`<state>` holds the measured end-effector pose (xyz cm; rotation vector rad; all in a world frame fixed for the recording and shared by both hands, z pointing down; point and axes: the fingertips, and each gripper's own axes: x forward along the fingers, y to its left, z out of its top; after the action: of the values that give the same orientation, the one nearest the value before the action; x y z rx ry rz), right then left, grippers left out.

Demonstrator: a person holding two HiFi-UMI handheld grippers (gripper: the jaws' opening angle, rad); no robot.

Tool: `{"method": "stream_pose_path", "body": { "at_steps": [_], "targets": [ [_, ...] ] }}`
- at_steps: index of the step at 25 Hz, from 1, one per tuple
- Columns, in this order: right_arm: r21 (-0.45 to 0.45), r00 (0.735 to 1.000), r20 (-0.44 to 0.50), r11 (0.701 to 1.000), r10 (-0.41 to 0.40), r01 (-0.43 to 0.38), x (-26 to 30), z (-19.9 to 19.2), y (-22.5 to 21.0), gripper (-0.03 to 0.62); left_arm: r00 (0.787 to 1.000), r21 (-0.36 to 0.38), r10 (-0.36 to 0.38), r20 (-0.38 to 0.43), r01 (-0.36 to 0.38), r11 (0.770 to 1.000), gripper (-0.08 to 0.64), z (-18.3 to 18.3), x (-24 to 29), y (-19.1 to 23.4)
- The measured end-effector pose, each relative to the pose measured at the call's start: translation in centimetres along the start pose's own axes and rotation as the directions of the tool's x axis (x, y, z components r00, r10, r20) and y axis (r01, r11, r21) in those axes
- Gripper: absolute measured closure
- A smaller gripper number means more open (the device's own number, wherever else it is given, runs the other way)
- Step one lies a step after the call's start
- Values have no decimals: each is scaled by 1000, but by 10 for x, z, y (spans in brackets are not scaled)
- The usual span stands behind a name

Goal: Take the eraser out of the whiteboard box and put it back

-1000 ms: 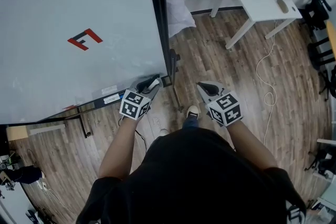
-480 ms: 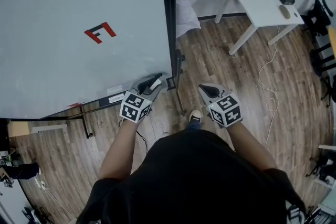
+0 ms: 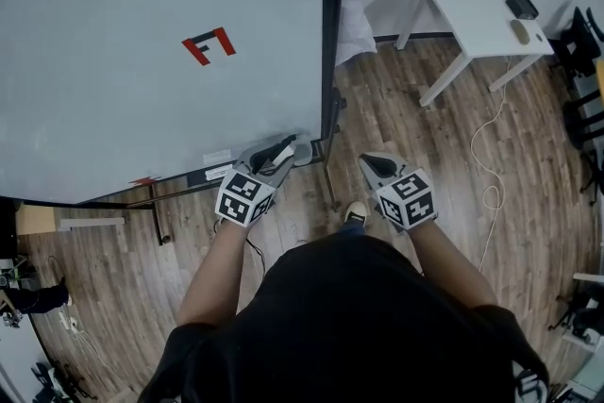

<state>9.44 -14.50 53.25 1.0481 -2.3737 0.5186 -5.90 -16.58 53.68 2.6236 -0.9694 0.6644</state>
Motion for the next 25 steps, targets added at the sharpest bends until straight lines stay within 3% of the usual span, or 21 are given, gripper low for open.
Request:
{"method": "stream_pose_path", "body": {
  "at_steps": [25],
  "targets": [
    [-57,999,-6,998,39,-39,14,12,42,598,995,-64,93,23,-92,994,402,-36,-76,12]
  ]
}}
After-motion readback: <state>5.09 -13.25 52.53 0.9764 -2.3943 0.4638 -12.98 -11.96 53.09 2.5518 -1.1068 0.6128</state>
